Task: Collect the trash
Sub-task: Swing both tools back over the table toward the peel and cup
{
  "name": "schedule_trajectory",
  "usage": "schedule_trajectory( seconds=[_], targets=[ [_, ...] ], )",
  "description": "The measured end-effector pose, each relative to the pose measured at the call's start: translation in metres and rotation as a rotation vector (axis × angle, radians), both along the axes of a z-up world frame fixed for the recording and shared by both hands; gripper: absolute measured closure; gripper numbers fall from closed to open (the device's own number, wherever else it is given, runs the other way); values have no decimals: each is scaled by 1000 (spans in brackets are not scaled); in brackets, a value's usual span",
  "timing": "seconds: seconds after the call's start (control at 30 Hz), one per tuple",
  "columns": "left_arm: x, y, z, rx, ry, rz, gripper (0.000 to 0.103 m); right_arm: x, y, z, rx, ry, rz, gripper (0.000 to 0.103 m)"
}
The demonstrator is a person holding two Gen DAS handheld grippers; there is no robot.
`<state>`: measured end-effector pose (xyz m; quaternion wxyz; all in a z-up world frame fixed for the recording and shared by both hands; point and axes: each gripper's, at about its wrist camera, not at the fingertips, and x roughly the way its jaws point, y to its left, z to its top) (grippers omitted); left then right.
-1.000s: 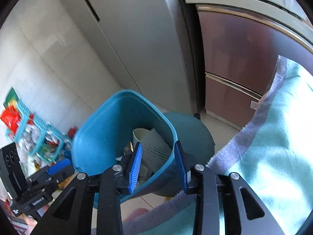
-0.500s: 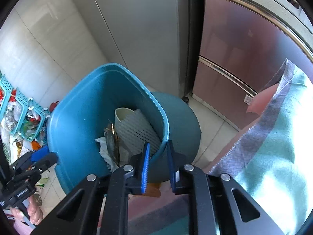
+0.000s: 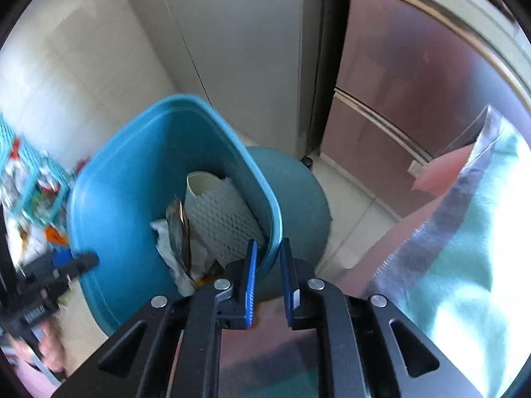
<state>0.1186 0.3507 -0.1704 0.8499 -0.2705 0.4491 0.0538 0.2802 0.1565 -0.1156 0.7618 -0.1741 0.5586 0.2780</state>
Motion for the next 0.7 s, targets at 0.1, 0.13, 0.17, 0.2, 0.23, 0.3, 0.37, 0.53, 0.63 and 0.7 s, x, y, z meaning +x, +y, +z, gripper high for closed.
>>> schedule_trajectory(
  seconds=[0.1, 0.13, 0.17, 0.2, 0.23, 0.3, 0.37, 0.53, 0.63, 0.7],
  targets=[
    [5, -1, -4, -10, 6, 0, 62, -5, -2, 6, -13, -15, 2, 89],
    [7, -2, -3, -10, 6, -2, 62, -6, 0, 5, -32, -18, 8, 88],
    [8, -3, -4, -12, 7, -2, 62, -8, 2, 4, -56, -24, 22, 87],
    [8, -3, -4, -15, 5, -2, 62, -11, 4, 5, -68, -44, 28, 83],
    [9, -5, -3, -19, 0, -7, 62, -13, 5, 7, -72, -60, 33, 78],
    [9, -8, 0, 3, -8, -10, 62, -19, 4, 10, -68, -89, 36, 62],
    [7, -11, 5, 23, -15, -9, 61, -23, -2, 17, -37, -116, 23, 61],
    [-6, -11, 22, 88, -45, 63, 60, -35, -38, 46, 149, -160, -25, 61],
    [-16, -20, 40, 112, -108, 57, 60, -55, -70, 73, 292, -211, -20, 61],
    [-22, -38, 59, 141, -177, 1, 59, -73, -97, 88, 380, -245, -28, 61]
  ],
)
